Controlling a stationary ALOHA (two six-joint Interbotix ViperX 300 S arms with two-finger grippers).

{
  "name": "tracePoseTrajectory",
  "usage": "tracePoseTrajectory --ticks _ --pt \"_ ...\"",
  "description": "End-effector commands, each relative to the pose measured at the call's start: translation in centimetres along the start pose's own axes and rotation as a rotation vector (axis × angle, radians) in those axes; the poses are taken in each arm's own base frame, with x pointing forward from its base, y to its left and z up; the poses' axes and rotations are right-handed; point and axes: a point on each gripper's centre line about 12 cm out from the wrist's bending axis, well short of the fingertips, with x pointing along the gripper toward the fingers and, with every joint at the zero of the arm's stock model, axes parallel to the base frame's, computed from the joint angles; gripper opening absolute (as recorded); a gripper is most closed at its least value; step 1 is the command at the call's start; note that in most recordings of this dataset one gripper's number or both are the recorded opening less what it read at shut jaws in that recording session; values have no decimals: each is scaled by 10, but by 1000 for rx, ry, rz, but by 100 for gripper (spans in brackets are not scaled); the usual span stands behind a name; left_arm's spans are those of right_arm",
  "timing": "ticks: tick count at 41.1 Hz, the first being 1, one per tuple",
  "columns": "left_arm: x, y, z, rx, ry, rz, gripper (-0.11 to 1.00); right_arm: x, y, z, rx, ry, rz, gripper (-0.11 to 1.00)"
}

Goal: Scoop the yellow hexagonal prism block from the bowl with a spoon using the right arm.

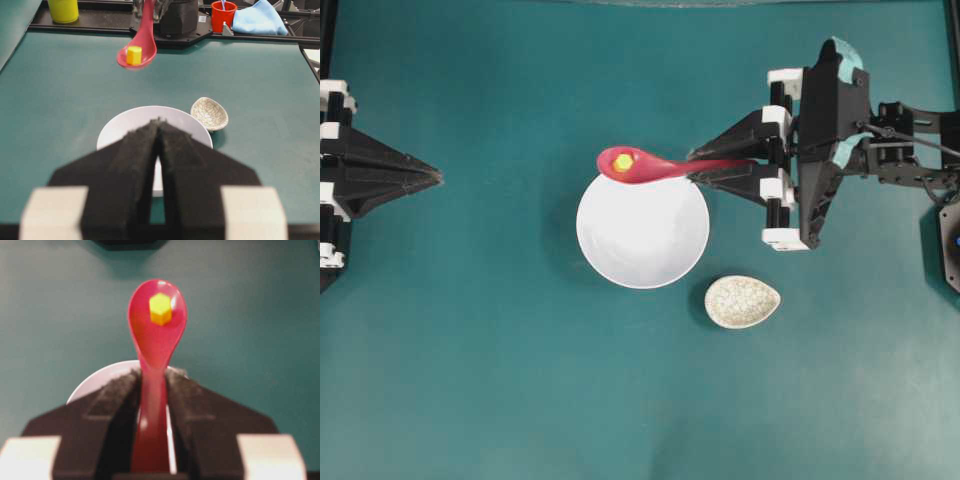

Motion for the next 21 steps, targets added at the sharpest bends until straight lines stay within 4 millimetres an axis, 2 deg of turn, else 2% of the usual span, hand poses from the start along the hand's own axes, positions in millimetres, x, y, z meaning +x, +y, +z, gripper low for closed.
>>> tracePoseTrajectory --ticks 1,21 --pt "2 0 12 1 -34 1 0 -5 1 11 -5 -43 1 25" --pt "2 0 12 1 -34 1 0 -6 1 10 -5 -34 3 25"
